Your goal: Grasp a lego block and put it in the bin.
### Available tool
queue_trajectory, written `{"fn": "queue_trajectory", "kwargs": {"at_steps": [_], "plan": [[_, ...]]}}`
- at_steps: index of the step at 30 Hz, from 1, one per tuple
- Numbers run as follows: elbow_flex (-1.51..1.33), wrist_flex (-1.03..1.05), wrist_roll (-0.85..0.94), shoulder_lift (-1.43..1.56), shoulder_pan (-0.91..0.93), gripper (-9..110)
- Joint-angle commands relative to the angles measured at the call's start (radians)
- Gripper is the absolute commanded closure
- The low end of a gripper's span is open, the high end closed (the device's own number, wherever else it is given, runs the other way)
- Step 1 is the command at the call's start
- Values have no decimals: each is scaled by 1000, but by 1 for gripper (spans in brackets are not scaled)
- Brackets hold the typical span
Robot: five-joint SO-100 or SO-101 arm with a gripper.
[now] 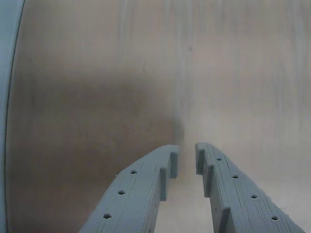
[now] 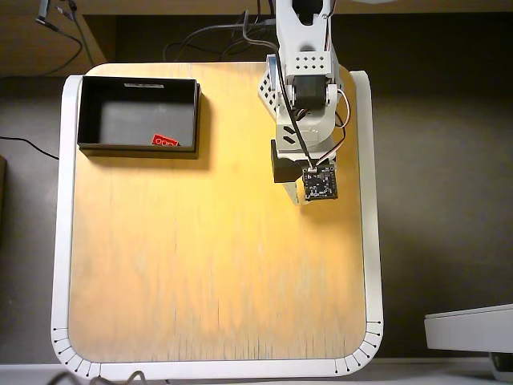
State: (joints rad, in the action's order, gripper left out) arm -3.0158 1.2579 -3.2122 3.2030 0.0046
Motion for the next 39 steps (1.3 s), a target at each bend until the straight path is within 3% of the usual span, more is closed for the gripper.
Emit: {"fn": "queue_trajectory", "kwargs": {"at_steps": [1, 26, 39], "plan": [[-156, -23, 3, 94, -14, 101], [-158, 129, 213, 95, -80, 101], [-158, 129, 198, 95, -80, 101]]}}
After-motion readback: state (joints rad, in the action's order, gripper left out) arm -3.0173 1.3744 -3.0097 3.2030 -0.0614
